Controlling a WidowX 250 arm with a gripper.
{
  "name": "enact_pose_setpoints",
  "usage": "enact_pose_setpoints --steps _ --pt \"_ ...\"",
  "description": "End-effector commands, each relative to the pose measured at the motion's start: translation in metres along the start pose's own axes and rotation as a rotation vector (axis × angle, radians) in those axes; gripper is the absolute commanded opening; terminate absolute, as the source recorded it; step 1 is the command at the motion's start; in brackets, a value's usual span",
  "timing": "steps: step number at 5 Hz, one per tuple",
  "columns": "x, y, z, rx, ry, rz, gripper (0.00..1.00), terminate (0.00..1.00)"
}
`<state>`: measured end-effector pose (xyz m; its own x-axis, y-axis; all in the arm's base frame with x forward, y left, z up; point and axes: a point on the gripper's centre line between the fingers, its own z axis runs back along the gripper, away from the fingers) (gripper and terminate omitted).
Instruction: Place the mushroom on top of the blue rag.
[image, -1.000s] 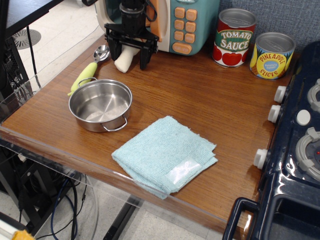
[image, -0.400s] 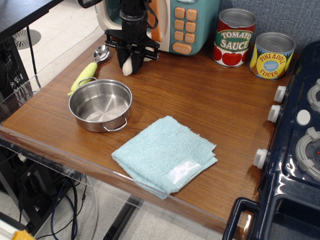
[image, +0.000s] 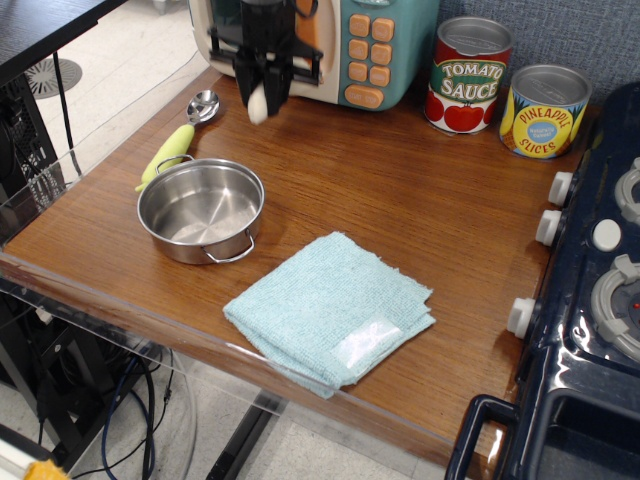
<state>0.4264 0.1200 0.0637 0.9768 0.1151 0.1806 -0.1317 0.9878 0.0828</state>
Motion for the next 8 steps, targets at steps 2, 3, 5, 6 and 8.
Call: enact_pose_setpoints --steps 2,3,5,6,8 --pt "-0.089 0.009 0.077 -0.042 -0.135 -0.067 0.0 0.0" --pt "-0.119 -0.018 0.081 -0.079 -0.117 -0.165 0.0 0.0" --pt "-0.155 -0.083 0.071 -0.156 -0.089 -0.403 0.0 0.0" --pt "-0.169 -0.089 0.06 -0.165 -0.048 -0.454 0.0 0.0" --pt "-0.183 -0.077 0.006 -0.178 0.049 -0.566 0.0 0.0"
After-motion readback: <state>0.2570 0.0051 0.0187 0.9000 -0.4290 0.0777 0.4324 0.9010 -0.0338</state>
